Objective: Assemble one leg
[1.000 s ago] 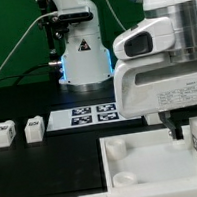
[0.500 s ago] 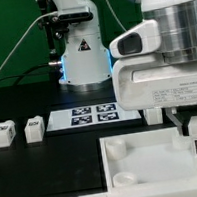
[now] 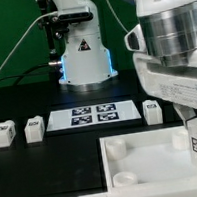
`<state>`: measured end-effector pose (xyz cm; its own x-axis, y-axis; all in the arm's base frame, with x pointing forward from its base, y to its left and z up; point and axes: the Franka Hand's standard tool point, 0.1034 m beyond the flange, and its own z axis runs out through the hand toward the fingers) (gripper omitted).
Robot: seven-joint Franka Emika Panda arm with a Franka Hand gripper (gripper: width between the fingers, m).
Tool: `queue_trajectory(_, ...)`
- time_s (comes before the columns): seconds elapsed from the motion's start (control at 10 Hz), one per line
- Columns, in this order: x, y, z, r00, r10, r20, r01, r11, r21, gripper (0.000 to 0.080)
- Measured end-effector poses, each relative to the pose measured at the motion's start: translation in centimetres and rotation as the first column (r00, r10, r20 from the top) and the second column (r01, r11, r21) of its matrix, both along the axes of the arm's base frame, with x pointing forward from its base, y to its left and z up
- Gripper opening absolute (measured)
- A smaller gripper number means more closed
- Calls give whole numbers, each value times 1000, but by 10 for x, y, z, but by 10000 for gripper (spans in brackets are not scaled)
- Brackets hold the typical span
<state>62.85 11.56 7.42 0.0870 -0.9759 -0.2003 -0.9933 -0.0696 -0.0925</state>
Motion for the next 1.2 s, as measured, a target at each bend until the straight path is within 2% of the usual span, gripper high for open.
queue_trajectory(0.2,0,3,0,969,-242,-46,244,969,33,293)
queue_trajectory(0.4,0,2,0,958,-280,-56,282,959,34,293)
queue_trajectory(0.5,0,3,0,962,-269,-53,271,962,34,361)
queue_trajectory(0.6,0,3,0,970,-238,-45,239,970,33,361)
queue_trajectory(0.7,-1,4,-1,981,-192,-40,193,981,30,530)
queue_trajectory(0.8,-4,7,-4,995,-97,-34,97,995,28,630)
queue_trajectory(1.0,-6,9,-5,974,226,15,-226,974,2,644)
queue_trajectory(1.2,-6,8,-6,927,371,46,-371,929,-16,648)
